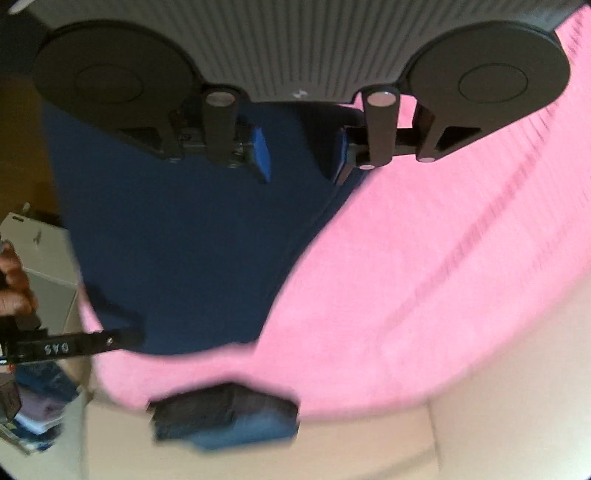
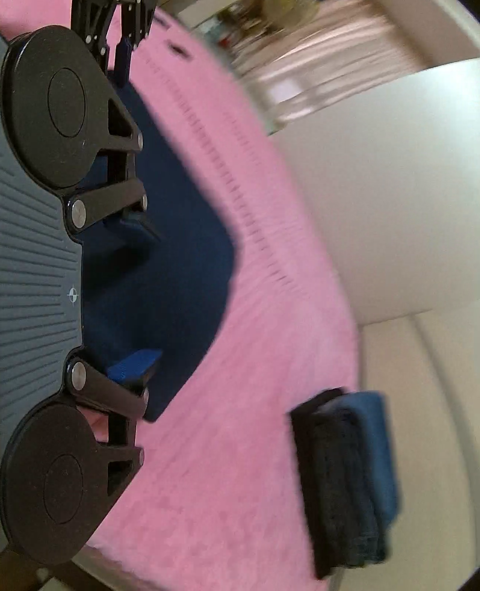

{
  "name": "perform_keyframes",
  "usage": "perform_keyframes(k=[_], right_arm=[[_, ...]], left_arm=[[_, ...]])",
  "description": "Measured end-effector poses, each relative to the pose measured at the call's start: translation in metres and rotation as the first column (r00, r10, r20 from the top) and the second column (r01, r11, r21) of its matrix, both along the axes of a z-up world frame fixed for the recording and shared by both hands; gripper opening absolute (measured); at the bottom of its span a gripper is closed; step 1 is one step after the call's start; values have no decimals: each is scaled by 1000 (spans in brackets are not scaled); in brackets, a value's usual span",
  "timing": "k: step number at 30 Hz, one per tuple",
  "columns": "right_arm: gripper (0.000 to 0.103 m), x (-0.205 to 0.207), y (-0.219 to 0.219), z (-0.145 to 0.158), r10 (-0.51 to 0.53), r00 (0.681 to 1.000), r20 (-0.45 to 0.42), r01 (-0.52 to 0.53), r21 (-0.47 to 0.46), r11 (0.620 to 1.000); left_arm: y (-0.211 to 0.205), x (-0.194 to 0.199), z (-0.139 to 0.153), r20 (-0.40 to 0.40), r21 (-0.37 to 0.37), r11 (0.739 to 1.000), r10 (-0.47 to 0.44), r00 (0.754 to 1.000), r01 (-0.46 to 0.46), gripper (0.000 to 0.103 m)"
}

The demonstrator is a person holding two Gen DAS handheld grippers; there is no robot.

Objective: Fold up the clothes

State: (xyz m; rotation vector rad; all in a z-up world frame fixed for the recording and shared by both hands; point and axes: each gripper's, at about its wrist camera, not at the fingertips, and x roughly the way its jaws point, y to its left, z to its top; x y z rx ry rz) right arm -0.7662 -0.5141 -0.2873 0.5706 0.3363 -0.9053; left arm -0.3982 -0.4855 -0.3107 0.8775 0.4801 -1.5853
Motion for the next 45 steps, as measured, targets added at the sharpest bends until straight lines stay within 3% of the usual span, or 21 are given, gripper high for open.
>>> perform_keyframes(k=[2,10,14,15,17,20,22,24,25,29,31,33,35,37,39,42,45], right_arm=[[61,0,1,0,11,1000,-14,-12,-9,1000],[61,0,-11,27,24,999,-48,-22,23,999],[62,-12,21,42,93,995,-42,-94,-37,995],[64,-14,32,44,129,989,-69,-133,-63,989],[81,-13,59,43,213,959,-185,-239,-128,963],[82,-7,97,38,322,863,-390,-419,-196,887],[82,4,124,30,378,754,-537,-562,-230,794],[82,16,149,20,408,626,-664,-698,-245,672],[82,23,160,14,407,557,-724,-757,-240,608],[82,52,183,-18,322,341,-883,-892,-197,406],[82,64,185,-30,278,281,-919,-920,-175,351],[81,74,182,-28,300,278,-912,-924,-170,342],[39,83,177,-21,345,281,-895,-918,-146,368],[25,92,173,-13,379,291,-878,-908,-129,399],[21,98,169,-5,399,331,-855,-892,-144,429],[19,108,167,13,431,416,-801,-858,-188,479],[19,126,172,33,455,479,-751,-838,-236,493]], left_arm=[[0,2,-11,-3,-10,1000,2,1000,-2,29],[1,6,-1,-54,-12,999,35,998,-35,29],[24,0,13,-16,-45,998,36,999,-36,33],[33,-4,16,6,-54,998,23,1000,-22,34],[57,-14,20,73,-78,997,-23,997,29,36],[94,-32,21,145,-104,988,-96,985,111,43],[116,-46,16,167,-113,980,-142,976,162,51],[133,-60,9,182,-124,975,-161,970,185,55],[139,-67,5,188,-129,974,-160,969,186,55],[153,-87,-11,207,-140,971,-164,965,195,61],[158,-96,-16,230,-148,964,-186,955,223,67],[162,-102,-18,257,-160,953,-211,943,256,71],[166,-105,-19,289,-171,947,-217,932,273,76],[167,-106,-18,311,-175,942,-222,924,285,77],[170,-108,-16,338,-187,937,-220,915,294,79],[174,-110,-14,390,-215,926,-211,896,312,81],[177,-114,-12,467,-252,906,-194,863,340,86]])
